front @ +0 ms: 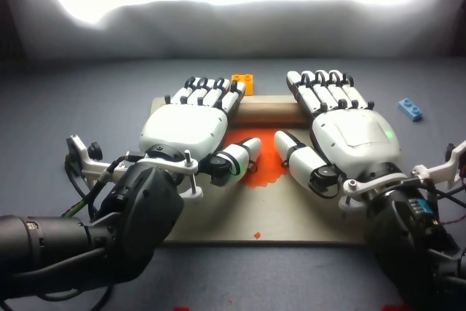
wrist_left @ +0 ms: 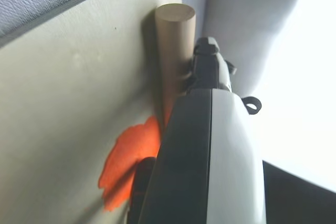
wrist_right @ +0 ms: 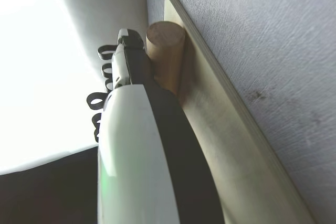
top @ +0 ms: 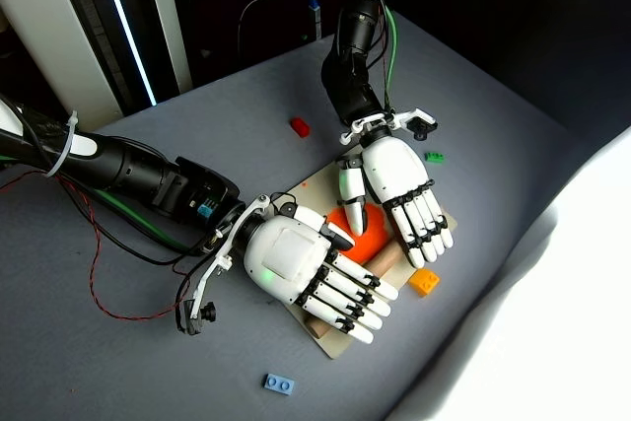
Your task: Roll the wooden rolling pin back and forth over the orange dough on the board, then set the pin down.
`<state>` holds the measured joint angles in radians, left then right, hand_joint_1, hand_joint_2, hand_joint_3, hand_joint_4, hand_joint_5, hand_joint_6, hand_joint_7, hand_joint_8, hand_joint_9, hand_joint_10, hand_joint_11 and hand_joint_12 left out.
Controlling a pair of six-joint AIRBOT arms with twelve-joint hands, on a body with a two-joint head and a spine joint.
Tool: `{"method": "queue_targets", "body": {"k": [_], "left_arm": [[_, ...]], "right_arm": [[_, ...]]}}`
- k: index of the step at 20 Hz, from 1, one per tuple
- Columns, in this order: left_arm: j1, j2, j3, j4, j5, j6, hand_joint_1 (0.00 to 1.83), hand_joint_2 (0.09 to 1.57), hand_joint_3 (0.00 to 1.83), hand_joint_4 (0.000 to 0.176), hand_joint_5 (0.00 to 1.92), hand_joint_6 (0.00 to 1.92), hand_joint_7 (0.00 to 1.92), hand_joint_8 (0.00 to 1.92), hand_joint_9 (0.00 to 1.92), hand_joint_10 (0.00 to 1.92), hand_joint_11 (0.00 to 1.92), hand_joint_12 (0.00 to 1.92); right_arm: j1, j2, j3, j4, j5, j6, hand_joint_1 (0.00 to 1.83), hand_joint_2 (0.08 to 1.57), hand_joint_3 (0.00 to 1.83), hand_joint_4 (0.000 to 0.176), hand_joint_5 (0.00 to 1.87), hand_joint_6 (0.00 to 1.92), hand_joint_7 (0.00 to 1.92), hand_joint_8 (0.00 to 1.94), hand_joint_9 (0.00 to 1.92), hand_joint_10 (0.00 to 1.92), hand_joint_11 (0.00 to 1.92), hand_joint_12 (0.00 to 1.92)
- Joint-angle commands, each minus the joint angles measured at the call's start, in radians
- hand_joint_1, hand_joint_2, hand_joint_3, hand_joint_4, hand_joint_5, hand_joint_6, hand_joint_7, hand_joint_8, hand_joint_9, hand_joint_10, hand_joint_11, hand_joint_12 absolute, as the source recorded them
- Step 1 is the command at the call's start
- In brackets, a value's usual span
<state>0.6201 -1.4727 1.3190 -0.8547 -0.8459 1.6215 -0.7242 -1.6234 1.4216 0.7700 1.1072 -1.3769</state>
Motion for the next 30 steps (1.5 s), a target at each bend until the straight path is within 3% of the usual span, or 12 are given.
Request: {"method": "queue_targets", "body": {"k": [1,7,13,17,19,30], "left_arm": [[0.001,0.009,-0.003,0.043,-0.083,0.001,0.00,1.49,0.00,0.000,0.00,0.00,0.00,0.00,0.00,0.00,0.00,0.00],[-0.001,0.016,-0.018,0.043,-0.083,0.001,0.00,1.48,0.00,0.000,0.01,0.00,0.01,0.00,0.00,0.00,0.00,0.00],[0.000,0.026,-0.036,0.043,-0.081,0.003,0.00,1.49,0.00,0.000,0.10,0.03,0.10,0.03,0.04,0.02,0.02,0.01],[0.009,0.030,-0.045,0.043,-0.084,0.004,0.00,1.49,0.00,0.000,0.14,0.01,0.14,0.00,0.08,0.01,0.00,0.12],[0.013,0.033,-0.049,0.043,-0.084,0.004,0.00,1.49,0.00,0.000,0.16,0.01,0.16,0.00,0.10,0.01,0.00,0.18],[0.007,0.054,-0.067,0.042,-0.083,0.006,0.00,1.49,0.00,0.000,0.16,0.00,0.16,0.00,0.10,0.00,0.00,0.21]], "right_arm": [[0.001,0.002,0.001,-0.051,0.111,-0.001,0.00,1.55,0.03,0.000,0.00,0.00,0.00,0.00,0.00,0.00,0.00,0.00],[0.000,0.002,-0.003,-0.051,0.112,-0.005,0.00,1.55,0.02,0.000,0.01,0.00,0.02,0.01,0.00,0.00,0.00,0.00],[-0.003,0.002,-0.012,-0.051,0.122,-0.016,0.00,1.56,0.01,0.000,0.16,0.05,0.18,0.03,0.10,0.03,0.02,0.01],[-0.011,0.004,-0.019,-0.051,0.122,-0.023,0.00,1.56,0.01,0.000,0.18,0.06,0.21,0.04,0.13,0.04,0.03,0.02],[-0.013,0.005,-0.024,-0.051,0.122,-0.027,0.00,1.56,0.00,0.000,0.25,0.05,0.29,0.01,0.18,0.04,0.00,0.31],[-0.028,0.011,-0.046,-0.051,0.143,-0.051,0.00,1.54,0.00,0.000,0.27,0.04,0.34,0.00,0.21,0.03,0.00,0.35]]}}
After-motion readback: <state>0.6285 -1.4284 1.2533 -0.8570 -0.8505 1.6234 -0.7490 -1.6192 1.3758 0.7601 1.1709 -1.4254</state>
